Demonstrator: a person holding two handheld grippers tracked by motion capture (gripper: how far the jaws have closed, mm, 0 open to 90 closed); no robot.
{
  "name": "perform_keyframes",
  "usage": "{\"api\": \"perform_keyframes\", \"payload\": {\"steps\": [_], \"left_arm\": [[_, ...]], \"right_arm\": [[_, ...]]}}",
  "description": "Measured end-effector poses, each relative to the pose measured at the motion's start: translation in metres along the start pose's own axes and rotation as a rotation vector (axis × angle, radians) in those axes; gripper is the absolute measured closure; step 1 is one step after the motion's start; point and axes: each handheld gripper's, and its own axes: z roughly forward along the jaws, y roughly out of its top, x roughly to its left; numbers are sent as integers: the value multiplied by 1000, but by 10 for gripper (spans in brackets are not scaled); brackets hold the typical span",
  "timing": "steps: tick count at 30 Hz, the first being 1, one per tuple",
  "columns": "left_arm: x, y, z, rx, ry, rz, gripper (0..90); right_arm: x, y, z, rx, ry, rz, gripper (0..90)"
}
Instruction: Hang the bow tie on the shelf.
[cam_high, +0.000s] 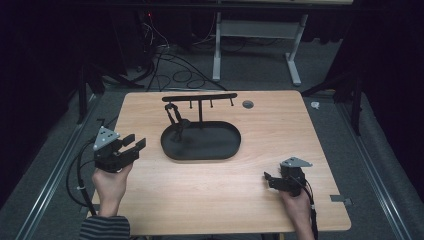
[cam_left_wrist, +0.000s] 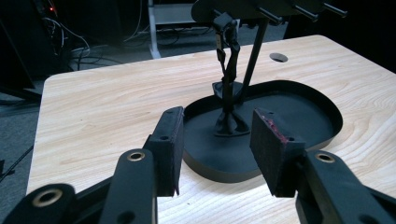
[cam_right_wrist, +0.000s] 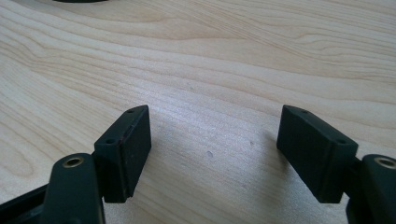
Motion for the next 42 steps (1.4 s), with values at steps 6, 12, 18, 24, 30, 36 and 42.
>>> {"api": "perform_keyframes", "payload": {"steps": [6,12,18,24,30,36,42], "left_arm": [[-4,-5,-3,-2,-9,1,550],[-5,-10,-6,-10,-18,-7,548],[-7,-14,-7,-5,-25,-13,547],[-11,-16,-8,-10,-34,-12,546],[-16,-19,-8,-1,-41,-4,544],[-19,-25,-7,4,-50,-6,543],[-22,-29,-5,11,-56,-4,539]], "right_arm": [[0,0,0,-1,0,0,274],[0,0,0,-1,0,0,273],[0,0,0,-1,0,-1,273],[0,0,0,-3,-1,-1,274],[0,0,0,-3,-1,-1,273],[0,0,0,-3,-1,-1,273],[0,0,0,-4,-1,-3,273]]}}
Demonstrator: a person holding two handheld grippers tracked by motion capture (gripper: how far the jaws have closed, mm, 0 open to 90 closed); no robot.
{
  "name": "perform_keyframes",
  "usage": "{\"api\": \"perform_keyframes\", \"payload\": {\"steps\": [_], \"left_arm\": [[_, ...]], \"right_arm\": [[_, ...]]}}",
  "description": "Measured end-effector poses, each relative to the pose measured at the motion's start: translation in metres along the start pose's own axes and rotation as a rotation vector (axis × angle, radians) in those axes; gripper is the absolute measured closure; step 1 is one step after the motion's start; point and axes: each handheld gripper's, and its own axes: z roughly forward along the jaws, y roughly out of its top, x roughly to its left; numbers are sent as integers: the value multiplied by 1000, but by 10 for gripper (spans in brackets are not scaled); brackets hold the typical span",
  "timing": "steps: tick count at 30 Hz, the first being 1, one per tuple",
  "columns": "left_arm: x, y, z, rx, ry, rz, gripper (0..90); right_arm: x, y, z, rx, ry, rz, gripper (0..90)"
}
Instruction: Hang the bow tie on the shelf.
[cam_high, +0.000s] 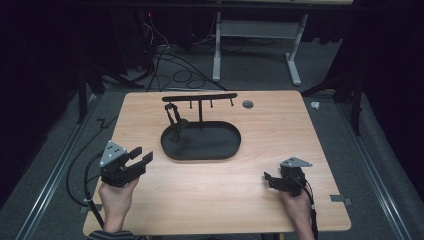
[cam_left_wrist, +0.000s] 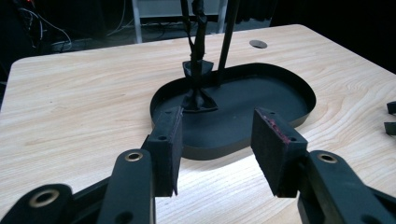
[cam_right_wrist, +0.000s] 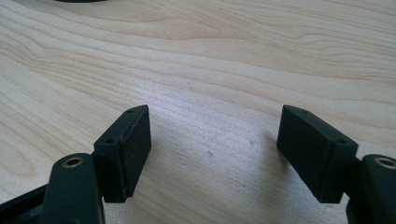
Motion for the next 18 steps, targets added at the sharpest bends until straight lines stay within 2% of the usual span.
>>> {"api": "perform_keyframes", "payload": {"steps": [18], "left_arm": [[-6,-12,9,28,-18,-6,534]], "right_arm": [[0,0,0,0,0,0,273]]}}
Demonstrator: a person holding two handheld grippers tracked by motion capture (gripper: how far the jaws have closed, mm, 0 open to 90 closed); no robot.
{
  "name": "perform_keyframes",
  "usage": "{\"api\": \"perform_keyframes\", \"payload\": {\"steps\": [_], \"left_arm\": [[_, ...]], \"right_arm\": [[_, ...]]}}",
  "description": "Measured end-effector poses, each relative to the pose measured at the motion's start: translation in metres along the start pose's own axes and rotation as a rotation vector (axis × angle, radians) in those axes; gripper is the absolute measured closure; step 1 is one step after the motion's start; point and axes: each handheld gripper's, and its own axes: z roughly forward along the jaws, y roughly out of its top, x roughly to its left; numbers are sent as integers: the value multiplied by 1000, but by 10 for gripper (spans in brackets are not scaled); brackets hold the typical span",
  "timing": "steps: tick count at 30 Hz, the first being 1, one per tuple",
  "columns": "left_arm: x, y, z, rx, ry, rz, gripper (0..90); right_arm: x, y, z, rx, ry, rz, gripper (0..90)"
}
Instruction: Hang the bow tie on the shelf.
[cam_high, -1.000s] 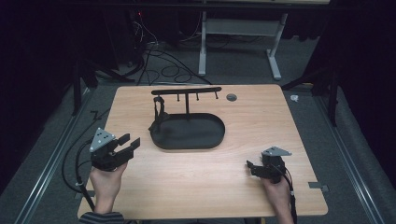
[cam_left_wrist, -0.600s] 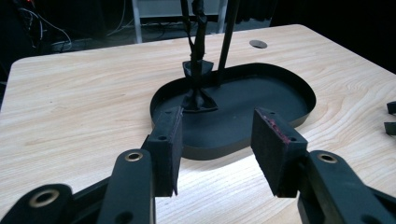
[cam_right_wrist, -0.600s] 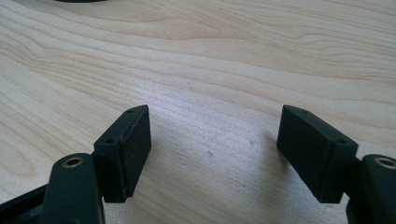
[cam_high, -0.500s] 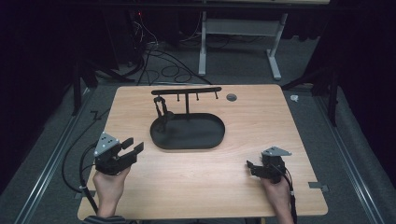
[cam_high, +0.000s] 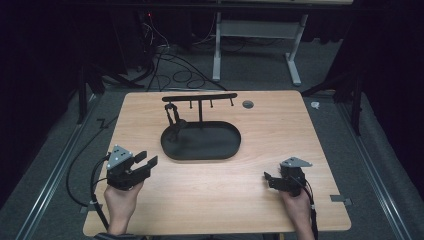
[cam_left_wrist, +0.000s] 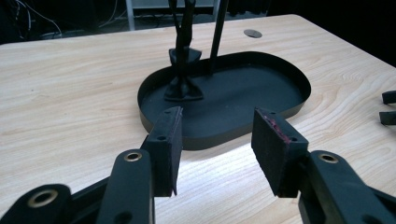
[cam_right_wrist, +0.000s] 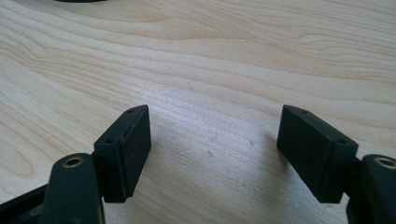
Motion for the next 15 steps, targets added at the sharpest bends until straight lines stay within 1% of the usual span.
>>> {"api": "perform_keyframes", "payload": {"steps": [6,15], "left_arm": [[0,-5,2,2,-4,-11,534],[1,-11,6,19,-4,-25,532]], "right_arm": [[0,0,0,1,0,0,273],[0,0,0,1,0,0,273]]}}
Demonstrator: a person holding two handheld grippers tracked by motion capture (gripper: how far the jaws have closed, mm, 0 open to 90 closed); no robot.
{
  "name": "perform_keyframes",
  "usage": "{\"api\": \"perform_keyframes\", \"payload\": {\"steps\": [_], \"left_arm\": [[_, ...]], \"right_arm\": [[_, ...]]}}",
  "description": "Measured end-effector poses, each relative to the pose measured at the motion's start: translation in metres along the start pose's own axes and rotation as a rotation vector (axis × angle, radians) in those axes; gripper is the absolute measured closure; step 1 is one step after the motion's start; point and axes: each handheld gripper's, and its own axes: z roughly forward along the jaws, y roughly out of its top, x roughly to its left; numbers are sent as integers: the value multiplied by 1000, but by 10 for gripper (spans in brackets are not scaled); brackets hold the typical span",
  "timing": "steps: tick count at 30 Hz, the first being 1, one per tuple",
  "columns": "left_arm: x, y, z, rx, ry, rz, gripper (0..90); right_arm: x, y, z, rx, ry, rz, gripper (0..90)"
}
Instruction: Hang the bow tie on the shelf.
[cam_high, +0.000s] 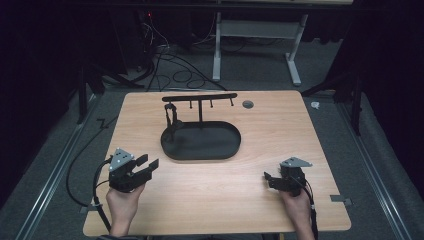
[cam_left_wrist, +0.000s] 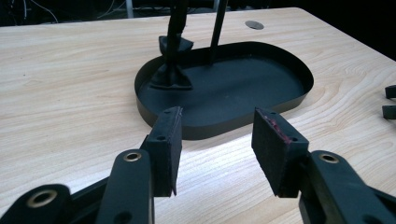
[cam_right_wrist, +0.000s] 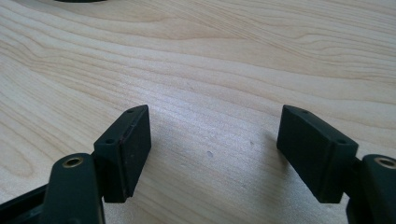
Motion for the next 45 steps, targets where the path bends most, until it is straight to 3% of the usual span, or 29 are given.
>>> {"api": "perform_keyframes", "payload": {"steps": [23,38,45], "left_arm": [[2,-14,10,18,9,-14,520],[0,-24,24,37,11,-37,513],[-3,-29,33,52,18,-30,510]], "right_arm": [[0,0,0,2,0,2,273],[0,0,0,0,-1,1,273],[0,0,0,2,0,0,273]]}}
